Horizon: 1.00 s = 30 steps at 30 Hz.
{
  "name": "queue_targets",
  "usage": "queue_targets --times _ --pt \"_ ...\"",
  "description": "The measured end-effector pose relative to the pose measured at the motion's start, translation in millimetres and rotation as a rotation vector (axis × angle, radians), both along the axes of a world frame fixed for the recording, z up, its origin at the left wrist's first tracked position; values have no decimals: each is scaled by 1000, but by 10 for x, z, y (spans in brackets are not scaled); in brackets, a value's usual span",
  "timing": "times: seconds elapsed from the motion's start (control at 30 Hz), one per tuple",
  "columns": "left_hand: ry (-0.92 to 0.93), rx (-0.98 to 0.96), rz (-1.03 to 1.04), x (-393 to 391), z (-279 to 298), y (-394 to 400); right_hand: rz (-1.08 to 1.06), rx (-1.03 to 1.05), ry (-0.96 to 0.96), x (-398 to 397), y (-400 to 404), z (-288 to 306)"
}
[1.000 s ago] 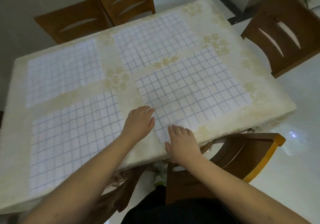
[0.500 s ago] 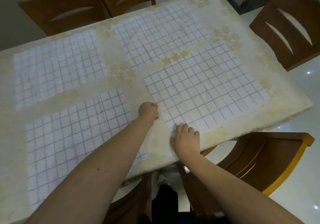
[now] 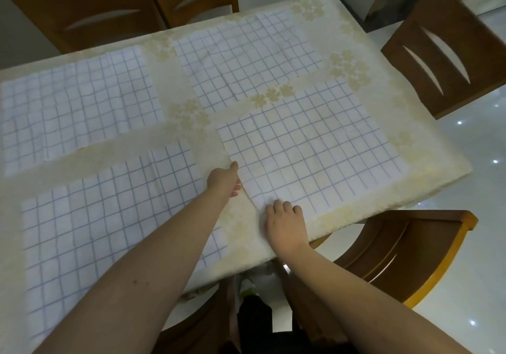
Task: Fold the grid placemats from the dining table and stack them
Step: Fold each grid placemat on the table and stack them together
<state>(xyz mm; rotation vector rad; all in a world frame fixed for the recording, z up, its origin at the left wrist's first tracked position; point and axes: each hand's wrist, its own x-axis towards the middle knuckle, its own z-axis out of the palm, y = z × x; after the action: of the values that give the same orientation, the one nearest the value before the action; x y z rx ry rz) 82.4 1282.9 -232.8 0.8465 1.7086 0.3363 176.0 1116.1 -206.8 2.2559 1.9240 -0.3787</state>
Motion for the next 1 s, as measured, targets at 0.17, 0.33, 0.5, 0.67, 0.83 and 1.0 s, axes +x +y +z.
queue_targets --times 0.17,0.33,0.5,0.67,0.83,1.0 --pt "-59 -53 -9 -208 76 19 1 84 25 -176 -31 125" --pt "-142 -3 -56 -322 193 -26 -23 188 43 -350 -63 210" --pt "-10 204 -229 -362 458 11 -92 199 166 -370 -86 344" --pt "127 434 -415 -304 835 66 -124 187 343 -332 -95 593" --pt "110 566 -476 -104 1109 136 -169 191 538 -272 -139 882" --pt "139 568 -584 199 1213 125 -269 178 645 -69 -202 991"
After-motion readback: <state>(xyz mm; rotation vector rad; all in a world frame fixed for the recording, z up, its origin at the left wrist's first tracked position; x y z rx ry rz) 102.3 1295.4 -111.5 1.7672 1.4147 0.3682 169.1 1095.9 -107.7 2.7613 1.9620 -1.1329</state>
